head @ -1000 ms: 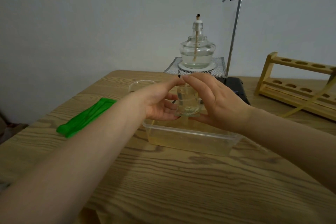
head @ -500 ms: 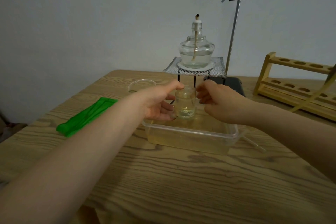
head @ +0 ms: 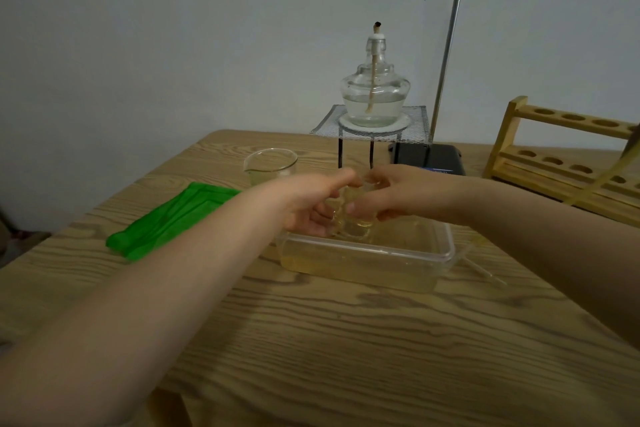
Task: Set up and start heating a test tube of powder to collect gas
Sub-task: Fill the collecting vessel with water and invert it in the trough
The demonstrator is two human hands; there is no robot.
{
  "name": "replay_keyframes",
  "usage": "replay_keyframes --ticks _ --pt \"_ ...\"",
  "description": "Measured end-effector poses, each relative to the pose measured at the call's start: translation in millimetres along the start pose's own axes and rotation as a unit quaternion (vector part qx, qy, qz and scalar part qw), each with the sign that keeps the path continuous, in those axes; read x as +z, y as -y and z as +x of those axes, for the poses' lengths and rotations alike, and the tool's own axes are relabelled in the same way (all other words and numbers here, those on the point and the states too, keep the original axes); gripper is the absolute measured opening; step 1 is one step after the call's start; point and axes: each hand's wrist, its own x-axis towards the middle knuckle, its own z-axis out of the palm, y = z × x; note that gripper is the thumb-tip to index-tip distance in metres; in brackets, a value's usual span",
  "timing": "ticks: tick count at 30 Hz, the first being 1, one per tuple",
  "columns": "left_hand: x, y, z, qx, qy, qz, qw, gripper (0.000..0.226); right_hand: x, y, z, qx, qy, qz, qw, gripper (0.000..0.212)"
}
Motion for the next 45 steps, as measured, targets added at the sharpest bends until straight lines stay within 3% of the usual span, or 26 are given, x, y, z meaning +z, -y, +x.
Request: replay_keyframes --ticks 4,10,23,33,37,40,45 --pt "5.4 2.4 0.6 0.003 -0.009 0.022 1.0 0.028 -0.9 -1.8 1.4 0.011 0.024 -0.016 1.0 0.044" --pt "11.3 2.6 0.5 0.008 -0.027 0.065 0.997 0.019 -1.2 -10.0 8.2 0.016 0.03 -0.031 0.999 0.053" --pt "17.1 2.9 0.0 0.016 -0.002 0.081 0.997 0.018 4.8 -15.0 13.4 0.003 0.047 -0.102 0.994 0.048" --pt "15.1 4.4 2.8 -0.014 0.015 0.095 0.995 0.02 14.7 -17.1 17.6 -0.032 0.03 -0.15 0.988 0.032" --pt "12.0 3.9 3.8 -0.026 0.042 0.095 0.994 0.027 17.5 -19.3 19.8 -0.063 0.041 -0.142 0.987 0.016" --pt "10.8 3.5 4.2 -0.032 0.06 0.085 0.994 0.021 19.1 -21.6 21.8 -0.067 0.039 -0.14 0.987 0.02" --pt "5.6 1.3 2.8 -0.056 0.087 0.095 0.99 0.036 21.6 -19.6 22.1 -0.07 0.036 -0.157 0.984 0.038"
